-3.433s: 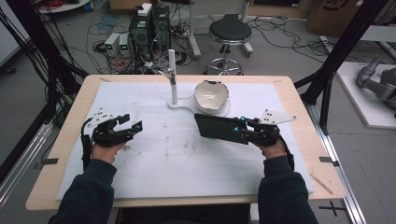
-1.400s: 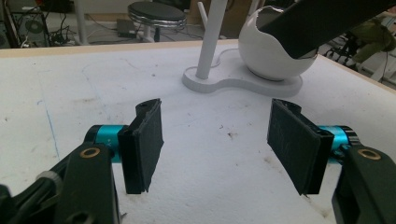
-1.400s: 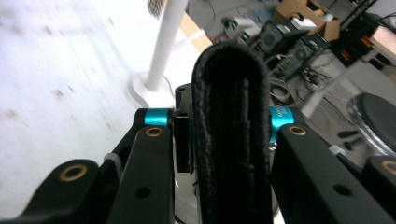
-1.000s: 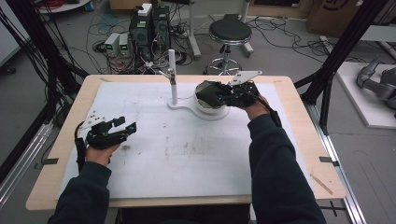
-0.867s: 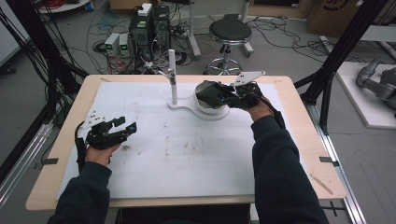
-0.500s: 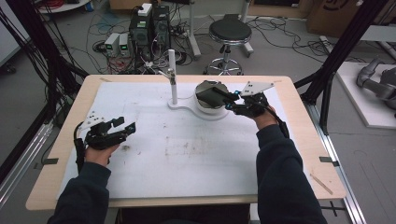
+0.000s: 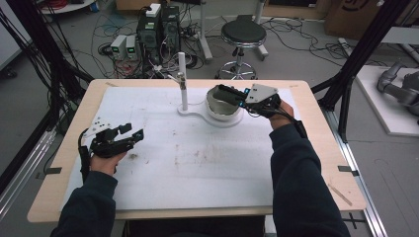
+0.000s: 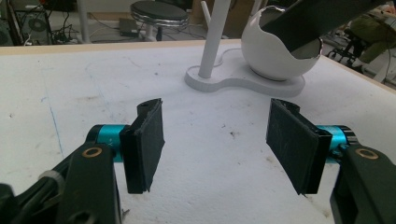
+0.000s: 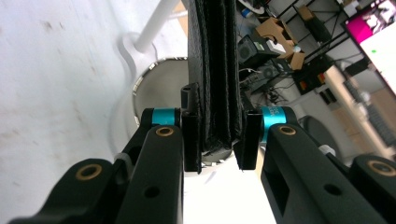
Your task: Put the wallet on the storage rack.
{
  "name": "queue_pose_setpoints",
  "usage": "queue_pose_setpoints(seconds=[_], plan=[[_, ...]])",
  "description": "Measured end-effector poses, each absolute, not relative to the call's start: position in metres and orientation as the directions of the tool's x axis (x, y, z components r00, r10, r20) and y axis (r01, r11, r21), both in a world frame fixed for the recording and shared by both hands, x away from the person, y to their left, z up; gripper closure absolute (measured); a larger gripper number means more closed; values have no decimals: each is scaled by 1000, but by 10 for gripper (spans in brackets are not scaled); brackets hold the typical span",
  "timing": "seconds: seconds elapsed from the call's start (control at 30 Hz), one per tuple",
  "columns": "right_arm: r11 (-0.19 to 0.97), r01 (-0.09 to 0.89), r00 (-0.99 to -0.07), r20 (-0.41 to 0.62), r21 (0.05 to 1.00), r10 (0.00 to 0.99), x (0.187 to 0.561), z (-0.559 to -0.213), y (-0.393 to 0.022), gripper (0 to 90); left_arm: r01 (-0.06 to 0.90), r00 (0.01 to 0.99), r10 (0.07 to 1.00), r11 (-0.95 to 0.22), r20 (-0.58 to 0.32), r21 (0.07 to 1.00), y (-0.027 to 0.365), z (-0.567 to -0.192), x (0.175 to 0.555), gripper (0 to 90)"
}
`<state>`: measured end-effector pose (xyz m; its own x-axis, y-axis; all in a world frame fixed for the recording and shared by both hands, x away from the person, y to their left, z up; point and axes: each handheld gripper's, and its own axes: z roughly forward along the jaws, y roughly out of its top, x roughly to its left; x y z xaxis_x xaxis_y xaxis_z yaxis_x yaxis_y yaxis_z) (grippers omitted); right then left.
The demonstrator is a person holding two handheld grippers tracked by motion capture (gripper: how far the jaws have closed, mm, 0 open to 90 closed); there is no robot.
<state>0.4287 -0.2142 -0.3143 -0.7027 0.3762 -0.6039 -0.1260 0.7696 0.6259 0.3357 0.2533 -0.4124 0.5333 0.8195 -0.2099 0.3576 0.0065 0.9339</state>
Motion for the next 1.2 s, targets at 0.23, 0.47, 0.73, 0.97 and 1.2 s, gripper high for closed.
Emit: queue_pose_setpoints(seconds=[0.23,0.47,0.73,0.97,1.2], plan=[[833,-179,-716,-650,524,255,442,-310,-206,766,359,527,822,13,-214,933,255,-413,336,368],[804,-177,-780,-579,568,238,442,-325,-196,758,361,528,822,12,-215,933,255,-413,335,368],[717,-51,-831,-428,695,356,437,-336,-202,686,361,535,817,8,-214,933,253,-413,335,369],[609,92,-851,-255,788,459,433,-344,-204,513,361,531,818,17,-220,932,255,-413,335,370],[523,107,-861,-184,845,474,424,-350,-211,481,364,535,814,18,-225,931,254,-413,335,370]])
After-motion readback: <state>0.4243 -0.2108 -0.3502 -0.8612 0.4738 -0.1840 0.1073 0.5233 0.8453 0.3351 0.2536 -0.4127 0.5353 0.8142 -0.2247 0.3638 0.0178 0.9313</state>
